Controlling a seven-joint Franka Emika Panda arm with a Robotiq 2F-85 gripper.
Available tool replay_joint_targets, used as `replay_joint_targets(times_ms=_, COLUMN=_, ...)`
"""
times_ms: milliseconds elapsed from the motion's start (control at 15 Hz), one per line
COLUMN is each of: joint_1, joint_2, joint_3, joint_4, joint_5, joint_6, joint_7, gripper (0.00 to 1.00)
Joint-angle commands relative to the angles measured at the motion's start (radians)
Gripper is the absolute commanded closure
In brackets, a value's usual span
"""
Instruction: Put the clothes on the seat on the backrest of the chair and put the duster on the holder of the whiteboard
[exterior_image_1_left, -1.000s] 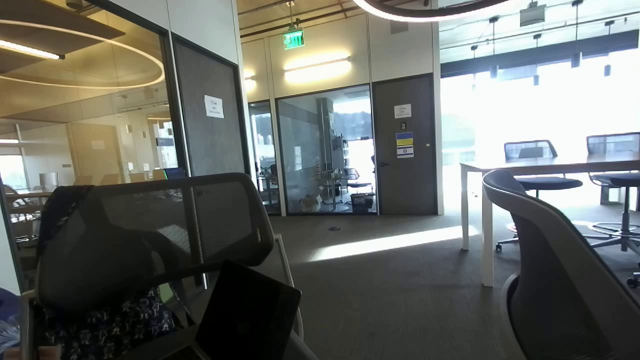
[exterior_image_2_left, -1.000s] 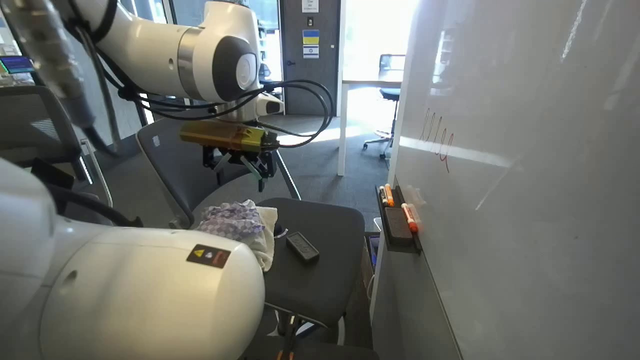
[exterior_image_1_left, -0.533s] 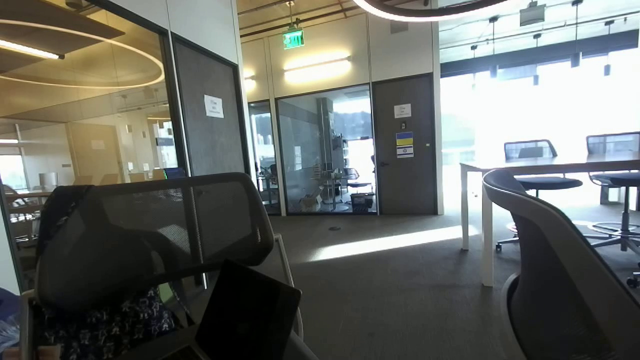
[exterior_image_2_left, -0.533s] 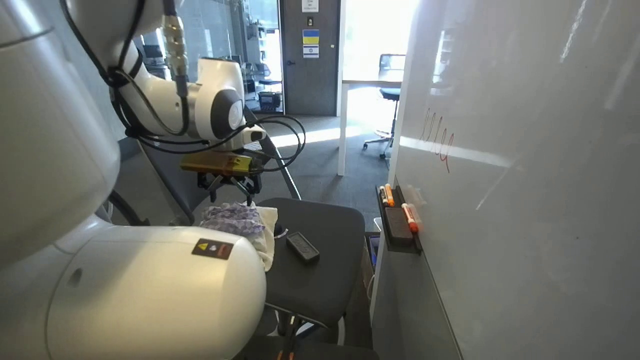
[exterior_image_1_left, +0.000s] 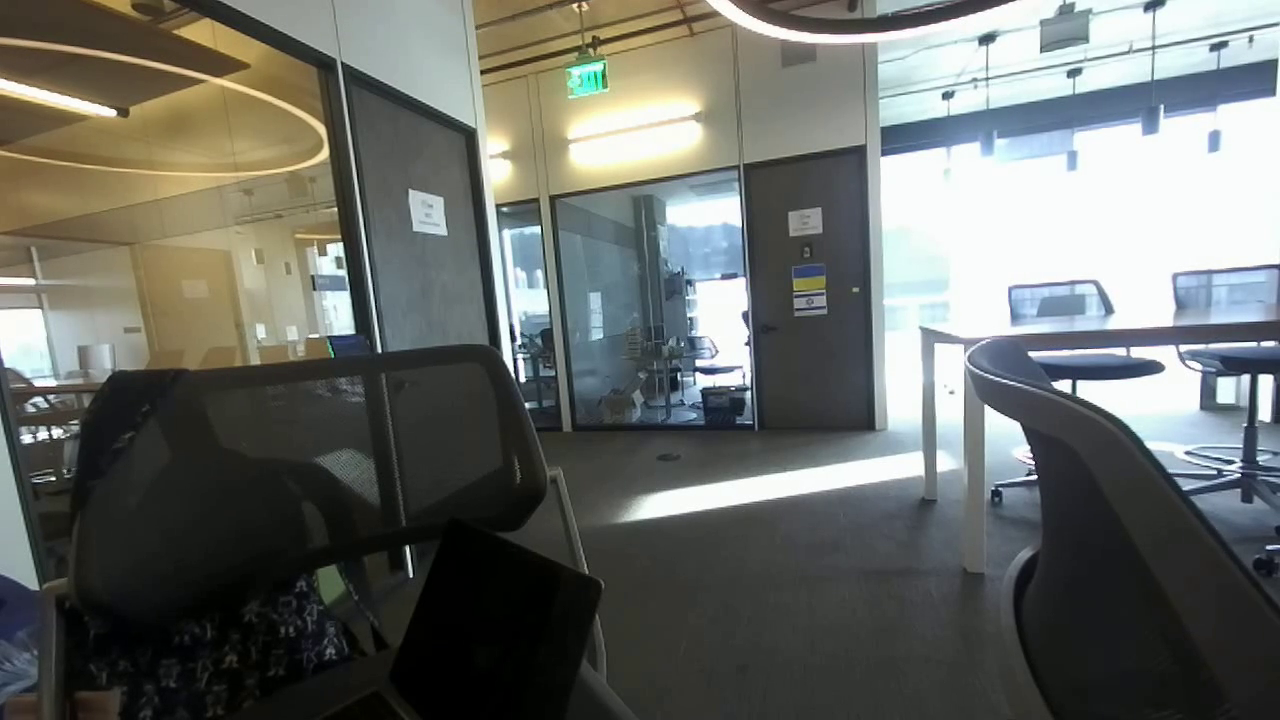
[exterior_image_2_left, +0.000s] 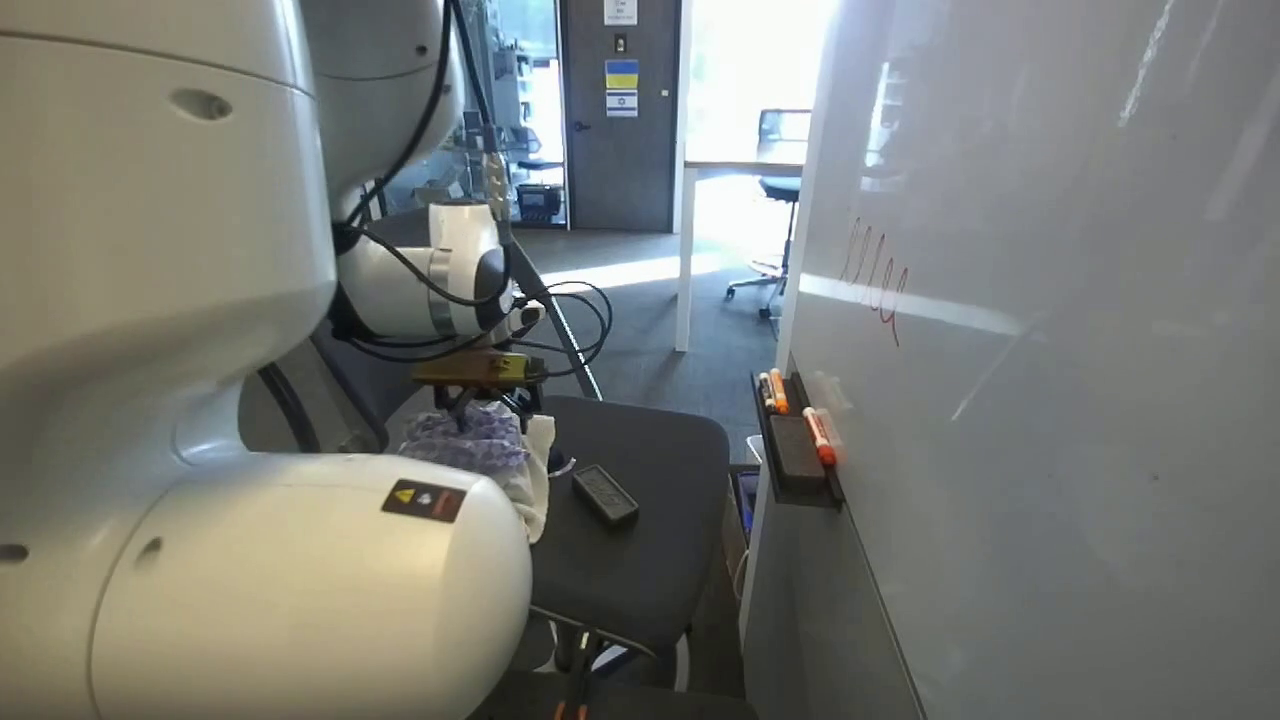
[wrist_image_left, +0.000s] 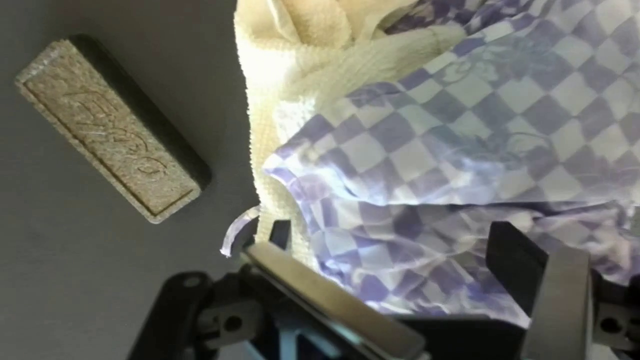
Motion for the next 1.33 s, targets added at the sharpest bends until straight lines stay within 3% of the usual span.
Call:
replay_joint_targets(times_ms=0, joint_1=0.012, joint_2=0.166, joint_3=-0.041, joint_4=0.121, joint_5=-0.068, joint_6=0.001, joint_7=0.055, gripper=0.00)
replay_joint_targets(times_ms=133, joint_1=-0.004, joint_2=0.229, joint_3=-0.025, joint_4=0.163, joint_5=-0.030, joint_6=-0.006, joint_7=0.026, gripper=0.00)
replay_joint_targets(times_ms=200, joint_1=-0.008, joint_2=0.249, joint_3=-0.020, joint_4=0.179, joint_5=-0.022, joint_6=-0.009, joint_7=0.019, gripper=0.07)
replay_joint_targets(times_ms=267, joint_1=-0.016, joint_2=0.257, joint_3=-0.010, joint_4=0.188, joint_5=-0.010, joint_6=-0.010, joint_7=0.008, gripper=0.27)
replay_joint_targets(times_ms=733, joint_1=-0.043, joint_2=0.250, joint_3=0.027, joint_4=0.198, joint_5=0.069, joint_6=-0.026, joint_7=-0.003, gripper=0.81)
replay_joint_targets(times_ms=867, joint_1=-0.019, joint_2=0.236, joint_3=-0.004, joint_4=0.196, joint_5=0.044, joint_6=-0.038, joint_7=0.027, gripper=0.95)
replay_joint_targets(times_ms=1000, joint_1=0.010, joint_2=0.202, joint_3=-0.051, joint_4=0.185, joint_5=0.009, joint_6=-0.050, joint_7=0.073, gripper=0.91)
replay_joint_targets(times_ms=1200, joint_1=0.044, joint_2=0.090, joint_3=-0.122, joint_4=0.145, joint_5=-0.053, joint_6=-0.072, joint_7=0.148, gripper=0.93)
replay_joint_targets(times_ms=1267, joint_1=0.093, joint_2=0.051, joint_3=-0.147, joint_4=0.134, joint_5=-0.093, joint_6=-0.079, joint_7=0.226, gripper=0.93)
